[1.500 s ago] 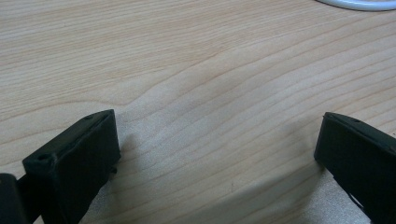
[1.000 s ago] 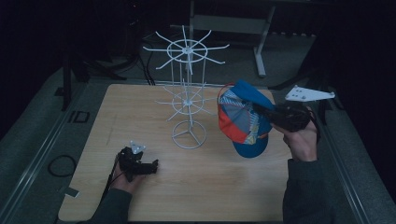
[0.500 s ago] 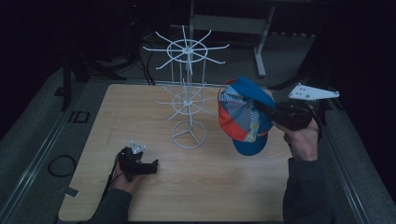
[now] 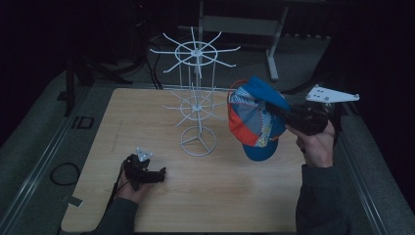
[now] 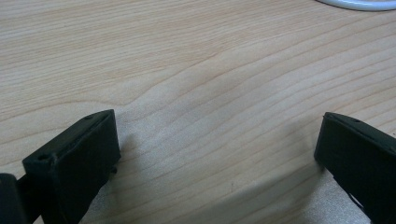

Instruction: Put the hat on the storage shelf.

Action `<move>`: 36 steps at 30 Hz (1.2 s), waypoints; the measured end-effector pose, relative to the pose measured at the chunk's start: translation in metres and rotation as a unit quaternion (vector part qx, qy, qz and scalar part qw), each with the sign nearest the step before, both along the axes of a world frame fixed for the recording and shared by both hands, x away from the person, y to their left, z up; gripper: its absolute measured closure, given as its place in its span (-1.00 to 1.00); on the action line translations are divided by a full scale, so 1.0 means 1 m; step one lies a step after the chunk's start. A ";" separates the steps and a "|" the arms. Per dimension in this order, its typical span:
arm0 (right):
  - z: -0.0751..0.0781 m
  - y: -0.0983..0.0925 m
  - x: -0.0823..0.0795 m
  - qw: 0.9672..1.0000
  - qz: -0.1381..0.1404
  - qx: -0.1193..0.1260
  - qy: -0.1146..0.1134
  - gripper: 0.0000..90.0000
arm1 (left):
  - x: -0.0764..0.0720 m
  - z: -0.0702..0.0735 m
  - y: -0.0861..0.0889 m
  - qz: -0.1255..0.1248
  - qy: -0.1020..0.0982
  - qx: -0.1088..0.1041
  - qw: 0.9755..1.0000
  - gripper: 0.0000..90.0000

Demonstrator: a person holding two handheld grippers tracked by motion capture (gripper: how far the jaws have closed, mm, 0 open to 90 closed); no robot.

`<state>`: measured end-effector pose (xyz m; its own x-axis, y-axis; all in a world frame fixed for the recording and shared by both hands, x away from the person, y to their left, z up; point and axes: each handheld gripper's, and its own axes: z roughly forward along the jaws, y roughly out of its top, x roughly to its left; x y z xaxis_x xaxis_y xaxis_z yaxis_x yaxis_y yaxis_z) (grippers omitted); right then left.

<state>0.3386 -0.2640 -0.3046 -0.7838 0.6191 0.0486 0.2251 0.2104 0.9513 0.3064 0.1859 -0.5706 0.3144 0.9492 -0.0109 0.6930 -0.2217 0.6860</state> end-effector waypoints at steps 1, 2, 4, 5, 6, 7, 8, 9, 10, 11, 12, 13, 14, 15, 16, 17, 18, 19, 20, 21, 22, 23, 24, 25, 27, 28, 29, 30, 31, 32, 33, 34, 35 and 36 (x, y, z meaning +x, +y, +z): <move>0.001 0.001 0.000 1.000 0.001 0.002 -0.002 0.96 | 0.000 0.000 0.000 0.000 0.000 0.000 1.000 -1.00; 0.001 0.001 0.000 1.000 0.002 0.003 -0.003 0.96 | 0.000 0.000 0.000 0.000 0.000 0.000 1.000 -1.00; 0.003 0.001 0.000 1.000 0.004 0.006 -0.004 0.96 | 0.000 0.000 0.000 0.000 0.000 0.000 1.000 -1.00; 0.003 0.001 0.000 1.000 0.004 0.006 -0.004 0.96 | 0.000 0.000 0.000 0.000 0.000 0.000 1.000 -1.00; 0.004 0.002 0.000 1.000 0.006 0.010 -0.005 0.96 | 0.000 0.000 0.000 0.000 0.000 0.000 1.000 -1.00; 0.005 0.002 0.000 1.000 0.007 0.012 -0.004 0.96 | 0.000 0.000 0.000 0.000 0.000 0.000 1.000 -1.00; 0.005 0.002 0.000 1.000 0.008 0.012 -0.006 0.96 | 0.000 0.000 0.000 -0.001 0.000 0.001 1.000 -1.00; 0.006 0.002 0.000 1.000 0.008 0.013 -0.006 0.96 | 0.000 0.000 0.000 0.000 0.000 0.000 1.000 -1.00; 0.006 0.002 0.000 1.000 0.008 0.014 -0.006 0.96 | 0.000 0.000 0.000 0.000 0.000 0.000 1.000 -1.00; 0.006 0.001 0.000 1.000 0.008 0.015 -0.007 0.96 | 0.000 0.000 0.000 0.000 0.000 0.000 1.000 -1.00; 0.006 0.001 0.000 1.000 0.009 0.016 -0.007 0.96 | 0.000 0.000 0.000 0.000 0.000 0.000 1.000 -1.00; 0.007 0.001 0.000 1.000 0.010 0.017 -0.007 0.96 | 0.000 0.000 0.000 0.000 0.000 0.000 1.000 -1.00; 0.007 0.001 0.000 1.000 0.010 0.018 -0.007 0.96 | 0.000 0.000 0.000 0.000 0.000 0.000 1.000 -1.00; 0.008 0.001 0.000 1.000 0.010 0.019 -0.008 0.96 | 0.000 0.000 0.000 0.000 0.000 0.000 1.000 -1.00; 0.009 0.000 0.000 1.000 0.010 0.020 -0.008 0.96 | 0.000 0.000 0.000 0.000 0.000 0.000 1.000 -1.00; 0.009 0.000 0.000 1.000 0.010 0.021 -0.009 0.96 | 0.000 0.000 0.000 0.000 0.000 0.000 1.000 -1.00; 0.010 0.000 -0.001 1.000 0.010 0.024 -0.009 0.96 | 0.000 0.000 0.000 0.000 0.000 0.000 1.000 -1.00; 0.011 0.000 -0.001 1.000 0.011 0.026 -0.009 0.96 | 0.000 0.000 0.000 0.000 0.000 0.000 1.000 -1.00; 0.011 0.000 0.000 1.000 0.012 0.026 -0.010 0.96 | 0.000 0.000 0.000 0.000 0.000 0.000 1.000 -1.00; 0.012 0.000 0.000 1.000 0.013 0.026 -0.010 0.96 | 0.000 0.000 0.000 0.000 0.000 0.000 1.000 -1.00; 0.012 0.000 0.000 0.999 0.015 0.028 -0.009 0.96 | 0.000 0.000 0.000 0.000 0.000 0.000 1.000 -1.00; 0.012 0.000 0.000 0.999 0.016 0.027 -0.008 0.96 | 0.000 0.000 0.000 0.000 0.000 0.000 1.000 -1.00; 0.013 0.001 0.000 1.000 0.016 0.024 -0.007 0.96 | 0.000 0.000 0.000 0.000 0.000 0.000 1.000 -1.00; 0.013 0.001 0.000 1.000 0.016 0.024 -0.007 0.96 | 0.000 0.000 0.000 0.000 0.000 0.000 1.000 -1.00; 0.014 0.000 0.000 1.000 0.015 0.023 -0.009 0.96 | 0.000 0.000 0.000 0.000 0.000 0.000 1.000 -1.00; 0.014 0.000 0.000 1.000 0.016 0.024 -0.009 0.96 | 0.000 0.000 0.000 0.000 0.000 0.000 1.000 -1.00; 0.015 0.000 0.000 1.000 0.015 0.025 -0.010 0.96 | 0.000 0.000 0.000 0.000 0.000 0.000 1.000 -1.00; 0.016 -0.001 -0.001 0.999 0.016 0.028 -0.012 0.96 | 0.000 0.000 0.000 0.000 0.000 0.000 1.000 -1.00; 0.016 -0.001 -0.001 0.999 0.016 0.028 -0.012 0.96 | 0.000 0.000 0.000 0.000 0.000 0.000 1.000 -1.00; 0.018 -0.002 -0.002 0.999 0.016 0.032 -0.014 0.96 | 0.000 0.000 0.000 -0.001 0.001 0.001 1.000 -1.00; 0.018 -0.002 -0.002 0.999 0.016 0.032 -0.014 0.96 | 0.000 0.000 0.000 -0.001 0.001 0.001 1.000 -1.00; 0.019 -0.003 -0.002 0.999 0.016 0.035 -0.014 0.96 | 0.000 0.000 0.000 0.000 0.000 0.000 1.000 -1.00; 0.019 -0.003 -0.002 0.999 0.017 0.037 -0.015 0.96 | 0.000 0.000 0.000 0.000 0.000 0.000 1.000 -1.00; 0.021 -0.004 -0.003 0.999 0.020 0.042 -0.017 0.96 | 0.000 0.000 0.000 0.000 0.000 0.000 1.000 -1.00</move>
<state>0.3358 -0.2681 -0.2839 -0.8098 0.5822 0.0721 0.1851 0.1370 0.9731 0.3065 0.1859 -0.5706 0.3144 0.9492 -0.0109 0.6930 -0.2216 0.6860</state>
